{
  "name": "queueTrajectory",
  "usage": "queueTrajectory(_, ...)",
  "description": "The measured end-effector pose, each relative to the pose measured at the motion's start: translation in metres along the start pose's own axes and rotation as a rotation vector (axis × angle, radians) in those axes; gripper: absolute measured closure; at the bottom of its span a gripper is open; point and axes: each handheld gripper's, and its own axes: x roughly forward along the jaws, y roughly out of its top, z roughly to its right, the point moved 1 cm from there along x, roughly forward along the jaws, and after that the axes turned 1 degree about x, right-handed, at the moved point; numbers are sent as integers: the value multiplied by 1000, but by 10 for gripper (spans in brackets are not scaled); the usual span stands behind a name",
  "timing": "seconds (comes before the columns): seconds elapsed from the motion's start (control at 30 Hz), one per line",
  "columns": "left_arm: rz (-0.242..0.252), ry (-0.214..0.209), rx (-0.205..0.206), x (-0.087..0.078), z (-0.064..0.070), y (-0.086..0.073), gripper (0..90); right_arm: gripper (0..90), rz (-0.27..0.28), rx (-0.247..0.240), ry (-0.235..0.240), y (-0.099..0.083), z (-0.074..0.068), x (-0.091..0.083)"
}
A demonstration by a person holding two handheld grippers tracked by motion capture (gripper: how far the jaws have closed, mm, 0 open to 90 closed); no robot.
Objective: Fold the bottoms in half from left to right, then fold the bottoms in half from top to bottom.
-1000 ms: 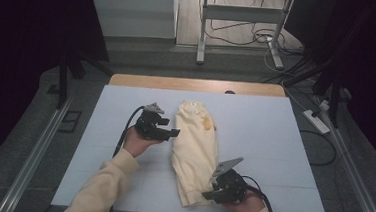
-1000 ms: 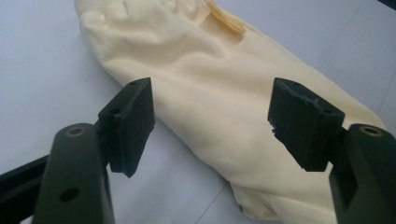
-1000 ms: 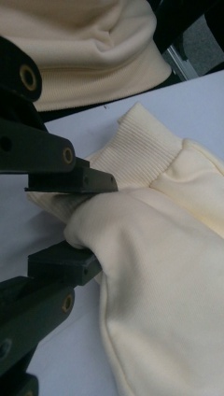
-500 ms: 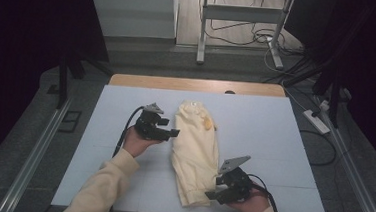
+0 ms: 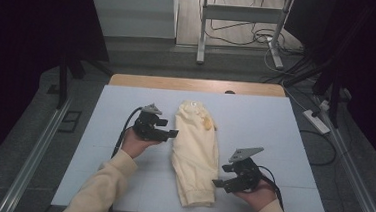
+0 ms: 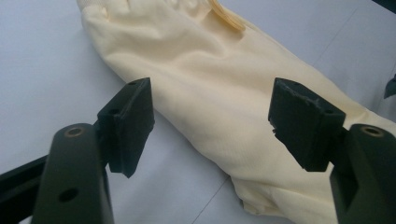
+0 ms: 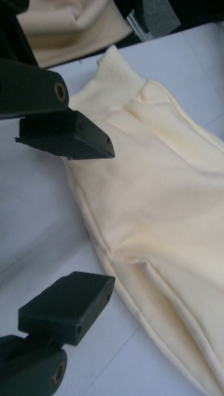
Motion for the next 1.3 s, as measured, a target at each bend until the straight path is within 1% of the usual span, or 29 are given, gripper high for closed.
queueTrajectory(0.13, -2, -6, 4, 1, 1, 0, 309, 326, 16, 15, -16, 1, 6, -1)
queueTrajectory(0.27, 8, -16, 7, 1, 2, 1, 309, 326, 38, 33, -31, 2, 13, -5)
queueTrajectory(0.37, 6, -21, 10, 2, 2, 3, 309, 324, 39, 48, -49, 0, 18, -6)
queueTrajectory(0.53, -2, -15, 16, 2, 3, 2, 307, 313, 40, 51, -73, -2, 22, -7)
queueTrajectory(0.63, 7, -15, 12, 0, 4, 3, 307, 312, 43, 49, -78, -2, 23, -8)
queueTrajectory(0.8, -3, -14, 16, 2, 4, 3, 304, 309, 46, 50, -88, -3, 24, -9)
queueTrajectory(0.93, 6, -14, 15, 2, 4, 4, 304, 306, 43, 52, -97, -3, 25, -8)
queueTrajectory(1.13, -2, -8, 13, 3, 2, 3, 302, 307, 48, 61, -107, 0, 32, -5)
queueTrajectory(1.23, 3, -6, 8, 2, 1, 3, 301, 307, 56, 69, -111, 3, 36, -3)
queueTrajectory(1.3, 5, -3, 5, 1, 0, 2, 301, 307, 54, 64, -123, 6, 39, -1)
